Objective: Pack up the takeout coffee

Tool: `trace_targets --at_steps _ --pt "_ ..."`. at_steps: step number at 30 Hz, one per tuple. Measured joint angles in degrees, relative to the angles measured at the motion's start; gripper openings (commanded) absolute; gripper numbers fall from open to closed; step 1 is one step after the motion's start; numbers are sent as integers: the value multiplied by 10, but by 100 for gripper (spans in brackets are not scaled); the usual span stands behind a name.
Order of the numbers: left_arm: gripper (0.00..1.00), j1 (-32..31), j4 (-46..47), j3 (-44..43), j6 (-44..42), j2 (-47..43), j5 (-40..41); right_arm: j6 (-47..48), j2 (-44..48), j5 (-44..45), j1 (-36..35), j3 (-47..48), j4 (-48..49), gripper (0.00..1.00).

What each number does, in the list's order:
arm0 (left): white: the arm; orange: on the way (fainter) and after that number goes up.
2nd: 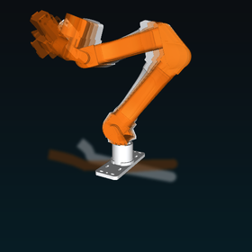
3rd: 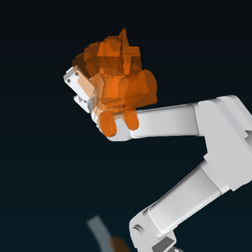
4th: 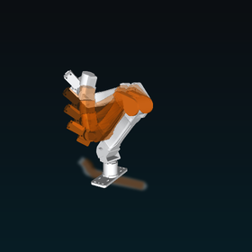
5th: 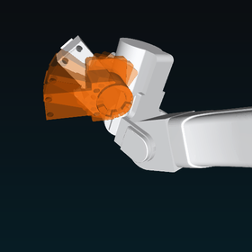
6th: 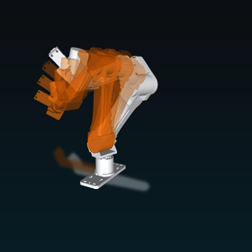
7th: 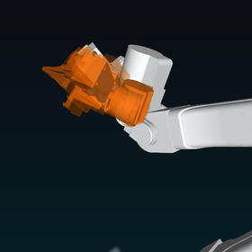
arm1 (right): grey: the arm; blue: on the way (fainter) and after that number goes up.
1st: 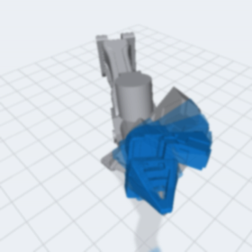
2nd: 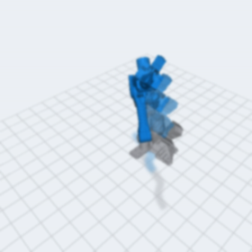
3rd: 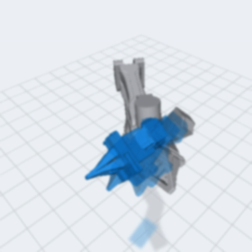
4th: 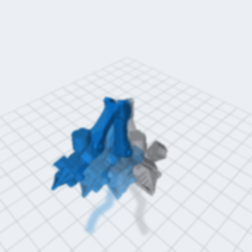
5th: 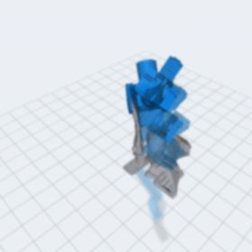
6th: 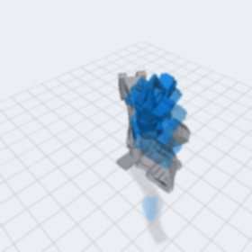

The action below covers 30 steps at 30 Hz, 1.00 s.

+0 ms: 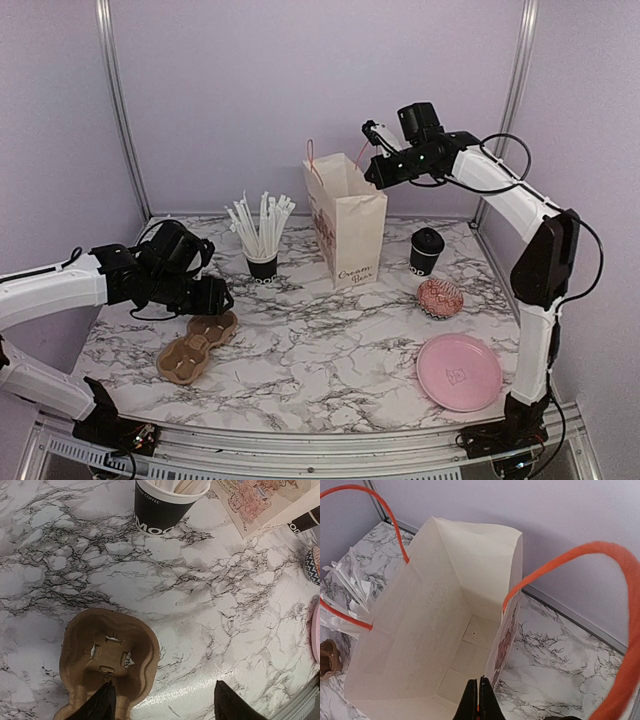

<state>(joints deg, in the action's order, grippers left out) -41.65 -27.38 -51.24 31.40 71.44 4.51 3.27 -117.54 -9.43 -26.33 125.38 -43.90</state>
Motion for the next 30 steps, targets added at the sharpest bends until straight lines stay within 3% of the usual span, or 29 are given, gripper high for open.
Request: trace_targets --at_steps 11,19,30 --pt "63 0 -35 -6 -5 10 36 74 124 -126 2 -86 0 0" --pt "46 1 -125 -27 -19 68 52 139 202 -234 2 -174 2 0" --pt "46 16 -176 -34 -53 130 58 260 243 -358 1 -200 -42 0"
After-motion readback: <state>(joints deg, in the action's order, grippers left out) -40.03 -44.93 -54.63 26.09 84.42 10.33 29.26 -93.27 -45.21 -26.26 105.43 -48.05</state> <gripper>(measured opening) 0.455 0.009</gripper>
